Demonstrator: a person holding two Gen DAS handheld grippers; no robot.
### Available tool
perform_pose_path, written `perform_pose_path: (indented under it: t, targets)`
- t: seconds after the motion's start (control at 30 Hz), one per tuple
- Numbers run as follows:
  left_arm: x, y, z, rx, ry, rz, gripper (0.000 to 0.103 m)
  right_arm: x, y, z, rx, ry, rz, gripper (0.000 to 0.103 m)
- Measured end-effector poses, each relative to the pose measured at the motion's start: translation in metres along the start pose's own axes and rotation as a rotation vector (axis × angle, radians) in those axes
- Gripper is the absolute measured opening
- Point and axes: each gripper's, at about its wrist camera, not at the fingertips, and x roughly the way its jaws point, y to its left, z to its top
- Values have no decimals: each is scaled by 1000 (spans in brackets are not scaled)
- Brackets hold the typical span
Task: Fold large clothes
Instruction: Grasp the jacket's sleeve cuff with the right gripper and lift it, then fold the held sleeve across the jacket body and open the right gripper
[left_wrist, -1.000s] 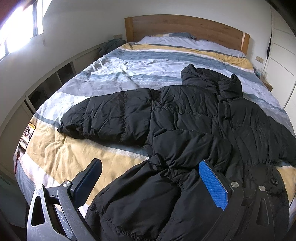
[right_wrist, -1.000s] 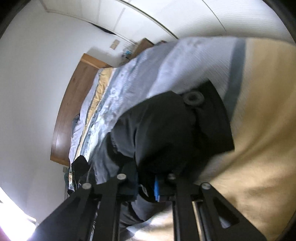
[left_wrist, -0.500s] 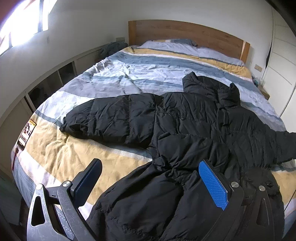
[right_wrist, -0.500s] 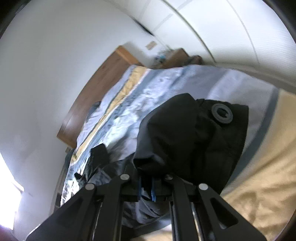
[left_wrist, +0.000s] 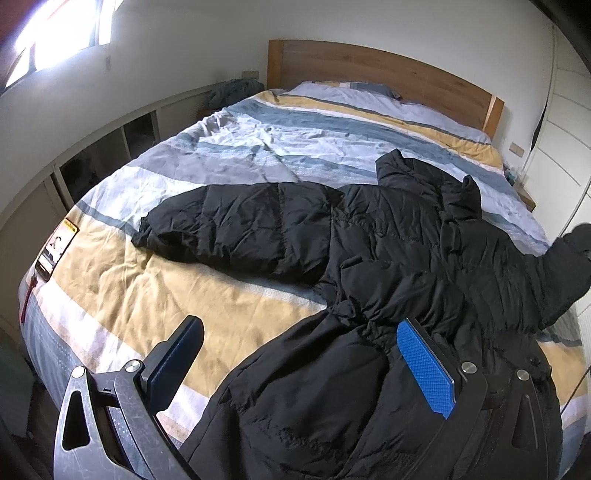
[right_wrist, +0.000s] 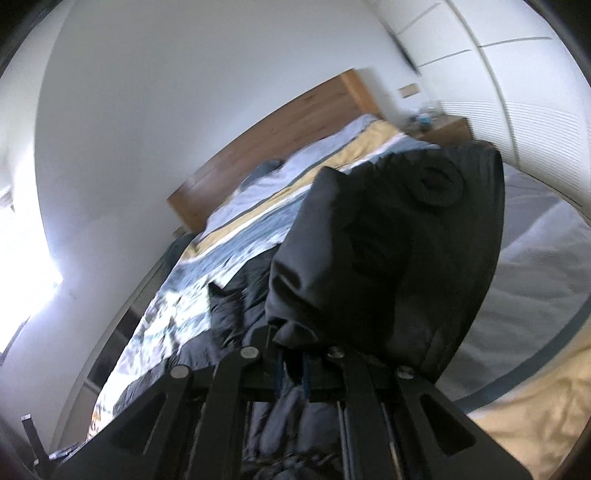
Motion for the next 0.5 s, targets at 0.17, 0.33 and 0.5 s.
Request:
perform_pose_path:
  t: [0.17,0.33,0.5]
  targets:
    - [-3,8,-6,-6,4,-8,102,17,40,-26,-88,70,48,7]
    - [-7,14,-12,-10,4,0,102,37,70,-58,-161,153,72,7]
    - [-10,22,-17,-22,14,8,102,61,83,-85,-210,239,83,7]
